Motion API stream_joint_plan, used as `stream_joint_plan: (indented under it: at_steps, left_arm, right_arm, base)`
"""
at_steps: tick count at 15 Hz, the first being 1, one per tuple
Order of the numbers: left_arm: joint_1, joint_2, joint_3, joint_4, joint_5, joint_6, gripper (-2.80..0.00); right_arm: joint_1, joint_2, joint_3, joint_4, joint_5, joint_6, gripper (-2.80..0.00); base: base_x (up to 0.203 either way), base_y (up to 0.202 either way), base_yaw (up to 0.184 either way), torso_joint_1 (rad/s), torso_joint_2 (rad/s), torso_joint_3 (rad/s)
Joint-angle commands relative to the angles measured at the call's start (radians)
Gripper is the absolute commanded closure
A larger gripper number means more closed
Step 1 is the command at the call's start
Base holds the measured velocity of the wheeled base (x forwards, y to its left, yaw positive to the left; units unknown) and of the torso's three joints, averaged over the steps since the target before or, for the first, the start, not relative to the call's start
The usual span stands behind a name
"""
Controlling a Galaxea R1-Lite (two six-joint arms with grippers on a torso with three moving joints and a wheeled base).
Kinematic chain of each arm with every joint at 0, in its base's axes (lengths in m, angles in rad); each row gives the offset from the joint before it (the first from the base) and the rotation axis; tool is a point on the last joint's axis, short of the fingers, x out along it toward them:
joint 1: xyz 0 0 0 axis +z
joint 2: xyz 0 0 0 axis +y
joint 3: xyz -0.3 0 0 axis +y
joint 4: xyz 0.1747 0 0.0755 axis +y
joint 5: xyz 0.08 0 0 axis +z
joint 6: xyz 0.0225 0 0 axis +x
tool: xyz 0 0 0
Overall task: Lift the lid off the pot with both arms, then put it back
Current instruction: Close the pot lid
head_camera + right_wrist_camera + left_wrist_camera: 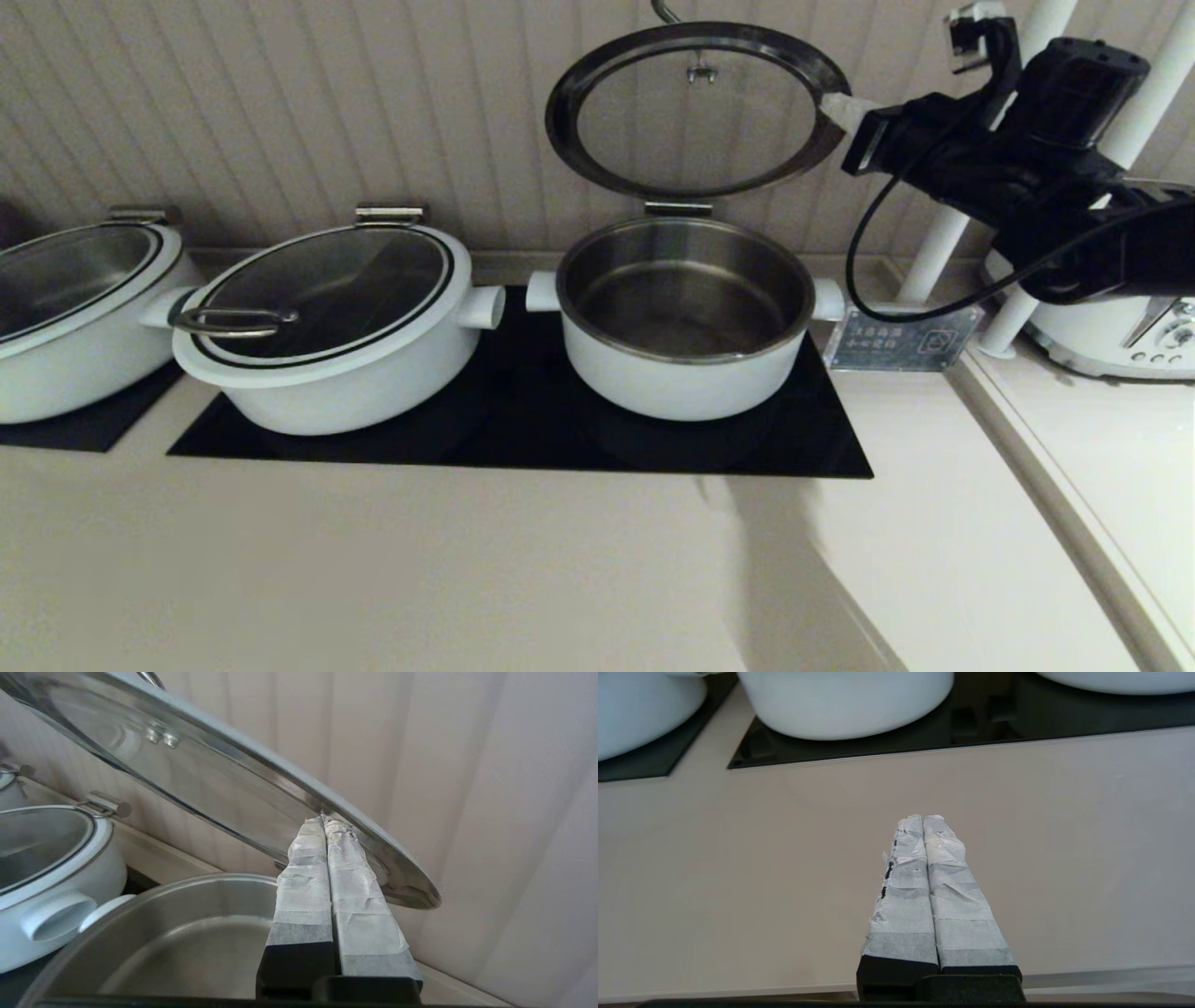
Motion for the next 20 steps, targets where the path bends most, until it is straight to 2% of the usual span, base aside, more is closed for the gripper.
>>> stream_joint_plan:
  at_steps: [1,10,14,18,20]
  left_arm:
    - [0.000,0.001,0.000,-0.001,0.000,0.000,0.00]
    - [-0.001,0.001,0.000,-0.001,0.000,0.000,0.00]
    - [-0.001,0.001,0.000,-0.001,0.000,0.000,0.00]
    - [0.000,0.000,0.000,-0.001,0.000,0.000,0.00]
    - [-0.001,0.001,0.000,-0.001,0.000,0.000,0.00]
  right_arm:
    - [0.000,-0.007,0.005,0.005,0.003,0.000,0.00]
    - [0.000,-0.126,0.081,0.188,0.019,0.000,0.00]
    - [-0.001,-0.211,0.109,0.352,0.027,0.000,0.00]
    - [-0.046,-0.300,0.105,0.521,0.053,-0.003,0.00]
    - [-0.086,-0.314,0.073,0.545,0.055,-0.014,0.00]
  base:
    - [0.000,0.000,0.000,0.000,0.00,0.000]
    - [0.000,0.000,0.000,0.000,0.00,0.000]
    - [0.000,0.000,0.000,0.000,0.00,0.000]
    - [0.000,0.000,0.000,0.000,0.00,0.000]
    - [0.000,0.000,0.000,0.000,0.00,0.000]
